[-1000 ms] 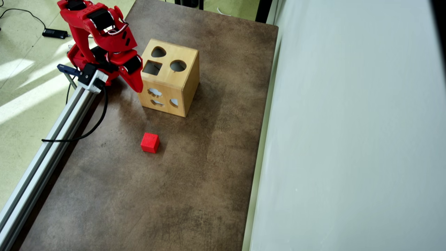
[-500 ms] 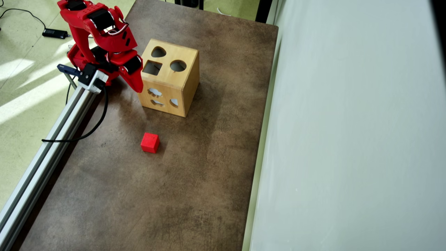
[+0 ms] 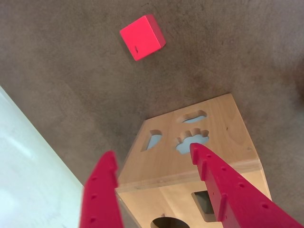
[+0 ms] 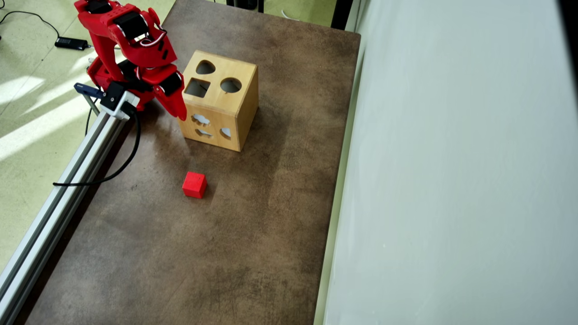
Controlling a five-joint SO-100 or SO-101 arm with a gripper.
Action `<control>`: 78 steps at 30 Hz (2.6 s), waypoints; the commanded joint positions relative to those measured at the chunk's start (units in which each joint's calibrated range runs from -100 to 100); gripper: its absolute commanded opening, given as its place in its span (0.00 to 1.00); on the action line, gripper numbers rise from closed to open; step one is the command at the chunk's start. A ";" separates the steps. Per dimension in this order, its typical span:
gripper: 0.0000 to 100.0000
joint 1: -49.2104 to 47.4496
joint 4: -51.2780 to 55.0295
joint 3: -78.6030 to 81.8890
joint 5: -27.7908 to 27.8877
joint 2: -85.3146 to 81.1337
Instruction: Pick and place the red cube on the square hole
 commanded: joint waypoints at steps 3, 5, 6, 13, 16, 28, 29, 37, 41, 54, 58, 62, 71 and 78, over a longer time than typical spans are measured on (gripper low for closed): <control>0.39 0.28 0.52 -1.04 0.39 -0.25; 0.39 0.28 0.76 -1.04 0.39 -0.16; 0.39 0.28 1.16 -1.04 0.39 0.35; 0.39 1.47 5.66 -2.20 0.34 7.65; 0.39 2.07 5.82 -2.20 0.39 7.82; 0.39 1.92 6.39 -2.11 2.00 7.91; 0.39 1.99 6.39 -2.11 2.59 7.91; 0.43 2.07 6.47 -1.39 3.37 7.99; 0.50 2.07 6.47 -1.21 3.42 7.99; 0.50 2.07 6.47 -1.13 5.86 7.82; 0.50 2.21 6.47 -1.13 10.26 7.82; 0.50 2.96 6.47 -1.13 12.75 7.82; 0.50 5.71 5.58 -1.04 16.26 8.08; 0.50 9.72 5.34 -2.29 17.73 20.73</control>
